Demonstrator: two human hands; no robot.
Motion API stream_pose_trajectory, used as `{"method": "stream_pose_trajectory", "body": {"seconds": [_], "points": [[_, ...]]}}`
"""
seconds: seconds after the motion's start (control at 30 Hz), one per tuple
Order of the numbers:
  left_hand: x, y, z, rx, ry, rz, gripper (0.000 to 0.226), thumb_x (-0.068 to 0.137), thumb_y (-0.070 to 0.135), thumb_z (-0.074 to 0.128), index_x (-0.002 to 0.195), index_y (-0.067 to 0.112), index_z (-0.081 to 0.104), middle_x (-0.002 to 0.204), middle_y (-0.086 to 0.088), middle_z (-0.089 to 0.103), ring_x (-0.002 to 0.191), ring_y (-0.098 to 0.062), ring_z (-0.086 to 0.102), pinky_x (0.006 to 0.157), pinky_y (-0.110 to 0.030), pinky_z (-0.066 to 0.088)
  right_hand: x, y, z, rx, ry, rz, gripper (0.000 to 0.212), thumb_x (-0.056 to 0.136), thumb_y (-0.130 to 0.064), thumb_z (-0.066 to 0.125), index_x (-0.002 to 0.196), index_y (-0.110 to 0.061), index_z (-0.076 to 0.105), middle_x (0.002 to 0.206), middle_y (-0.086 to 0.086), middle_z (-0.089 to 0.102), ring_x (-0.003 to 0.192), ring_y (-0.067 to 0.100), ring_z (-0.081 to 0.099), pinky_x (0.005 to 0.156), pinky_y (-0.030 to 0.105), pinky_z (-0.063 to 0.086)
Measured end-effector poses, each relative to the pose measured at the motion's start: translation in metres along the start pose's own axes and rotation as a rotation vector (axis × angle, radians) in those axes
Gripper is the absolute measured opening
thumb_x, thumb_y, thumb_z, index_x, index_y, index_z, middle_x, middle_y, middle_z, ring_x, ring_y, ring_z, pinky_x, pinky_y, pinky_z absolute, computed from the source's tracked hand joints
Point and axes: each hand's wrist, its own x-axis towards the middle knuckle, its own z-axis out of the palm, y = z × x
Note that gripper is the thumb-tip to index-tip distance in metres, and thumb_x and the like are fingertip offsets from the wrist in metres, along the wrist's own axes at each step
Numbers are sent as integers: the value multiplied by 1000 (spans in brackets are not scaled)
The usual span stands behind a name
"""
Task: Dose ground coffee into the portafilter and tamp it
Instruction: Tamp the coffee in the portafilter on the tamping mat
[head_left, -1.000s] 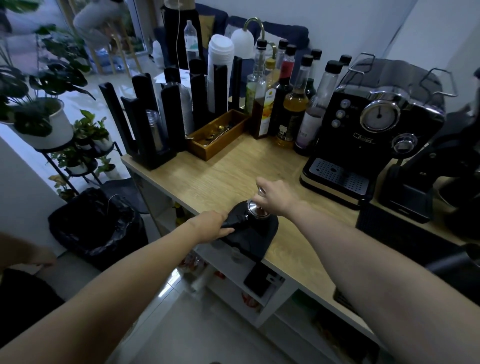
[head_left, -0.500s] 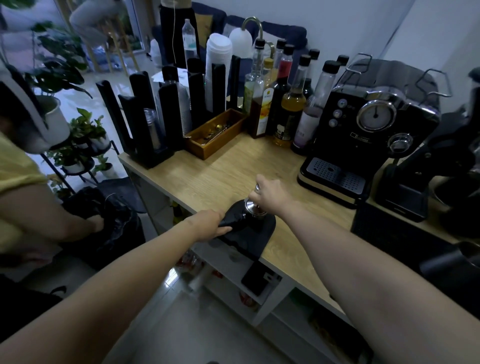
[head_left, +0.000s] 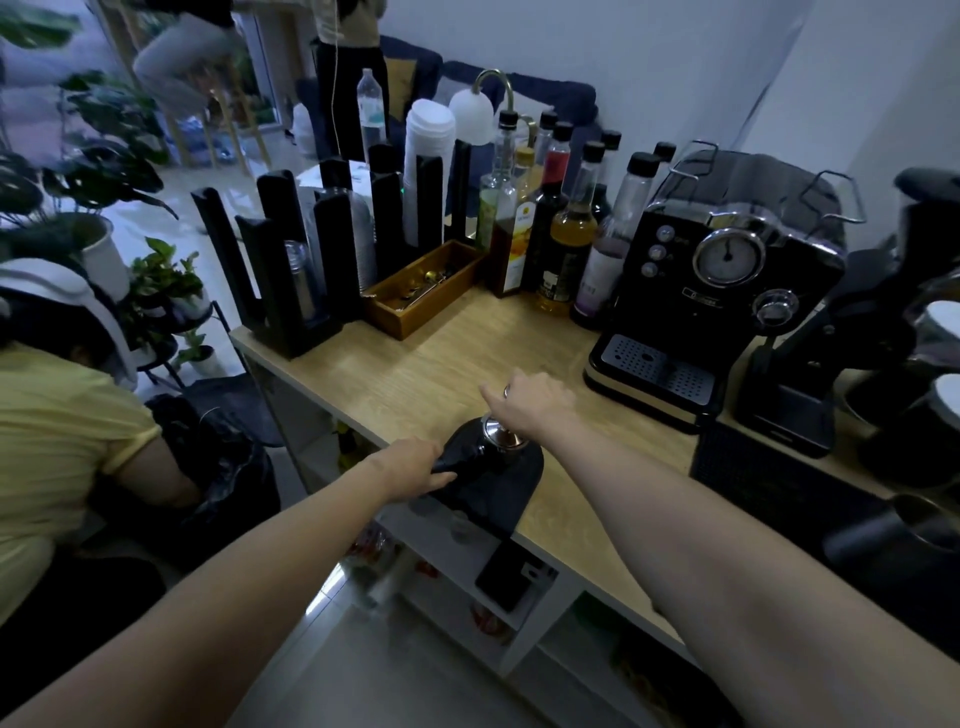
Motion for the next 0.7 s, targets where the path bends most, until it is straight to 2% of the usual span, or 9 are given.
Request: {"method": "stream_pose_trajectory", "body": {"seconds": [0.17, 0.27, 0.37, 0.43, 0.5, 0.6, 0.7], "points": [[2, -1, 0, 30, -8, -3, 50, 96, 44, 40, 124, 3, 47, 111, -18, 64, 102, -30, 60, 77, -31, 44, 1, 2, 7, -3, 79, -23, 38, 91, -36, 35, 108, -8, 54, 102, 17, 63, 95, 34, 57, 69, 35, 38], [3, -1, 1, 73, 0, 5, 51, 96, 44, 39, 122, 1, 48, 111, -19, 64, 102, -32, 60, 78, -33, 44, 4, 9, 5, -17, 54, -186, 25, 90, -32, 36, 93, -11, 50, 92, 18, 63, 86, 35, 57, 65, 35, 40], [5, -2, 3, 95, 16, 17, 51, 96, 45, 38, 120, 0, 49, 109, -20, 65, 101, -32, 61, 75, -32, 42, 6, 15, 0, -48, 23, -296, 17, 90, -30, 38, 85, -14, 43, 82, 17, 60, 74, 32, 52, 60, 33, 36], [5, -3, 3, 109, 11, 15, 52, 96, 45, 37, 120, 1, 48, 107, -20, 65, 99, -33, 61, 77, -34, 45, 5, 10, 1, -71, 75, -257, 23, 91, -30, 37, 92, -12, 51, 85, 16, 61, 80, 34, 56, 63, 33, 38], [6, -5, 2, 109, 3, 4, 51, 96, 45, 37, 120, 1, 48, 105, -19, 66, 97, -32, 62, 77, -35, 46, 4, -2, 7, -45, 128, -113, 31, 92, -30, 37, 103, -9, 57, 93, 15, 63, 89, 34, 59, 66, 34, 39], [5, -4, 2, 106, 5, 2, 50, 96, 45, 39, 119, 1, 49, 105, -20, 65, 97, -32, 62, 76, -35, 46, 1, -14, 12, 30, 144, 74, 34, 94, -30, 38, 107, -5, 58, 100, 14, 64, 95, 32, 61, 70, 33, 42], [3, -4, 3, 74, 16, 1, 51, 96, 45, 40, 119, 1, 49, 105, -19, 65, 97, -33, 61, 77, -35, 46, 0, -8, 10, 48, 148, 22, 33, 91, -28, 38, 104, -5, 57, 98, 15, 64, 93, 35, 60, 70, 34, 41]]}}
